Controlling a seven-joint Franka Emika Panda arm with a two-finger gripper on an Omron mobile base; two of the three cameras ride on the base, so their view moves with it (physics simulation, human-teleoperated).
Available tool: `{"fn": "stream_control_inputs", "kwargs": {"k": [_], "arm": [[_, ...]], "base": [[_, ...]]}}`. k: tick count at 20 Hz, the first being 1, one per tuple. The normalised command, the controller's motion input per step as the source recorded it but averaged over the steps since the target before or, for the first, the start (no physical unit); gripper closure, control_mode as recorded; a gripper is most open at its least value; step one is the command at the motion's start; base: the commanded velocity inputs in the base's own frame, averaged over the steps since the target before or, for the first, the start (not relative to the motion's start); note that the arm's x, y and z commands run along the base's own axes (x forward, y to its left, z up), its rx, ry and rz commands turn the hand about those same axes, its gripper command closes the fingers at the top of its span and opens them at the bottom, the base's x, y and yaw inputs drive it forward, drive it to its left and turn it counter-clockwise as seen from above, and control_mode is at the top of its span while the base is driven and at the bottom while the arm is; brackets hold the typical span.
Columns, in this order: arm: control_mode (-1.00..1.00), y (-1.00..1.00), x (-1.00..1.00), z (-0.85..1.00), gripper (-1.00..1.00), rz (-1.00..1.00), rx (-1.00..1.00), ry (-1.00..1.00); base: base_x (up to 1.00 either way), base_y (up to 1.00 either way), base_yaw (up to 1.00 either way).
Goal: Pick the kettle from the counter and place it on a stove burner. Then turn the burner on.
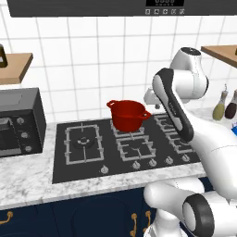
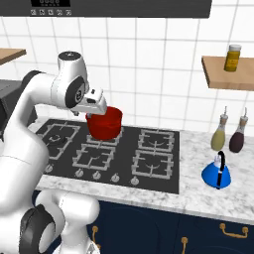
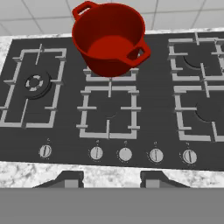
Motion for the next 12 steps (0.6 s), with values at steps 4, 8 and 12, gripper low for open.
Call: {"fn": "stream_control_inputs", "kwargs": {"k": [4, 8, 12], "arm": [[-1.00, -0.19, -0.08, -0.06, -1.00, 0.00, 0.00, -0.04], [-1.00, -0.49, -0.23, -0.10, -1.00, 0.00, 0.02, -0.08], [-1.00, -0.61, -0.28, -0.11, -1.00, 0.00, 0.03, -0.07]], "base": [[0.00, 0.00, 0.00], [0.00, 0.00, 0.00], [0.00, 0.00, 0.00]]}}
